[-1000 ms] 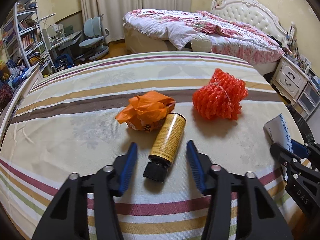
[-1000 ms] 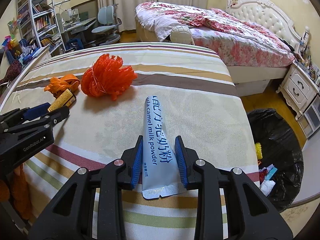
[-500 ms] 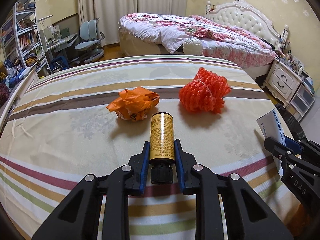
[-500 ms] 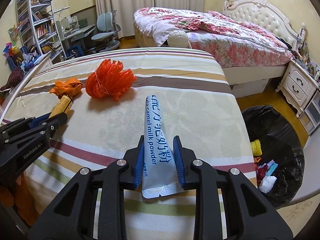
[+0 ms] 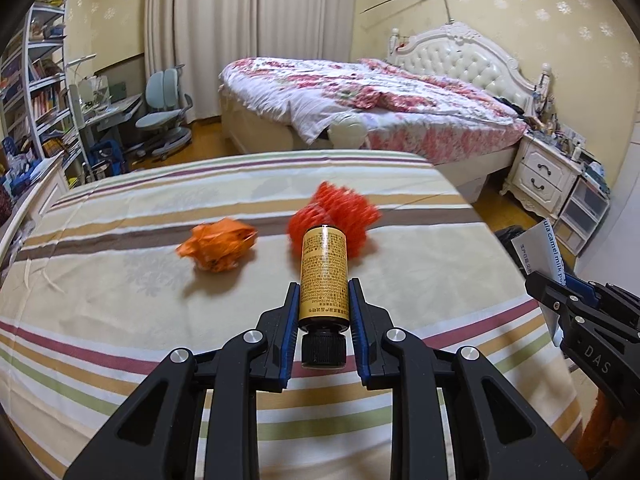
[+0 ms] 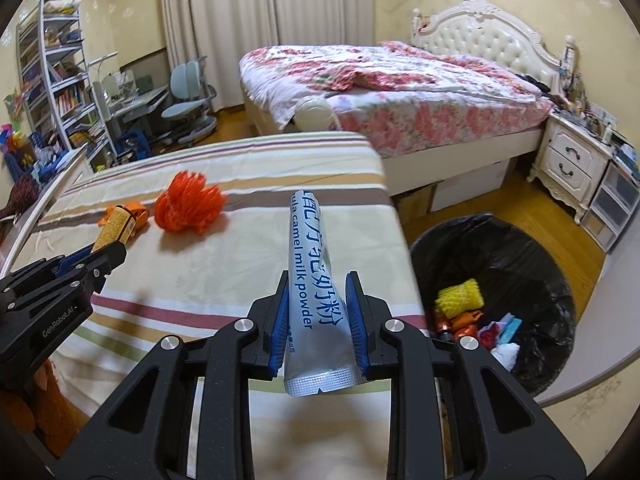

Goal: Collect trash
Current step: 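Carry the yellow-labeled bottle and white tube over the black bin with both tools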

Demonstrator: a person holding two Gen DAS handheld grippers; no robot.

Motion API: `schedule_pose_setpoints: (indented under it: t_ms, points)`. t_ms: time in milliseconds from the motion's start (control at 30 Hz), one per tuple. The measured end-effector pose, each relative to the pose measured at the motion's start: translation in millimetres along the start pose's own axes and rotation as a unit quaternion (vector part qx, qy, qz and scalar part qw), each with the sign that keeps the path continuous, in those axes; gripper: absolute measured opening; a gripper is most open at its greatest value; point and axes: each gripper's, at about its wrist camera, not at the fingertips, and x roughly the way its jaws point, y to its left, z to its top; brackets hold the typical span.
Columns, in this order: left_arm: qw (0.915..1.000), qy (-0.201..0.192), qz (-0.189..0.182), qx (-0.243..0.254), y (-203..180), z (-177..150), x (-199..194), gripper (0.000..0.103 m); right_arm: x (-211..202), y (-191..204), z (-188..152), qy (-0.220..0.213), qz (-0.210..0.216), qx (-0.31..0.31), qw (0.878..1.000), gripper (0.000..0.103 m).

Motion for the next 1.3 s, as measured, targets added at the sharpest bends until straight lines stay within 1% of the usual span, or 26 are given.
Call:
schedule_pose_setpoints:
  t_ms: [133, 300, 467, 700, 900, 1133, 1300]
  points:
    - [0.9995, -0.008, -0.024, 0.020, -26.9, 7.8, 2.6, 0.025, -8.7, -26.5, 2.5, -0.013, -0.027, 0.018, 0.999, 0.026]
    - [0.9972, -0.021, -0.053, 0.049, -66.2, 18.6, 9.0, 0.025, -9.3, -59.3, 3.4, -0.018, -0.066, 0.037, 0.997, 0.026]
    - [0.9944, -0.031, -0.070, 0.072, -105.2, 24.7, 17.7, 0.025, -9.1, -90.0, 3.1, -0.025, -0.106, 0.051, 0.993, 0.026]
    - [0.9904, -0.038, -0.085, 0.102, -153.4, 30.8, 33.7, 0.025, -3.9, -125.5, -0.9, -0.028, -0.131, 0.074, 0.988, 0.026]
    - [0.9873, -0.043, -0.084, 0.127, -186.1, 29.3, 42.9, 0.025, 4.5, -153.7, -3.4, -0.025, -0.137, 0.103, 0.985, 0.026]
    - [0.9853, -0.033, -0.087, 0.143, -207.2, 29.2, 60.8, 0.025, 15.1, -178.0, -6.7, -0.020, -0.144, 0.128, 0.981, 0.026]
    - [0.9850, -0.025, -0.085, 0.148, -216.7, 29.8, 71.6, 0.025, 24.9, -184.7, -7.4, -0.012, -0.152, 0.133, 0.979, 0.026]
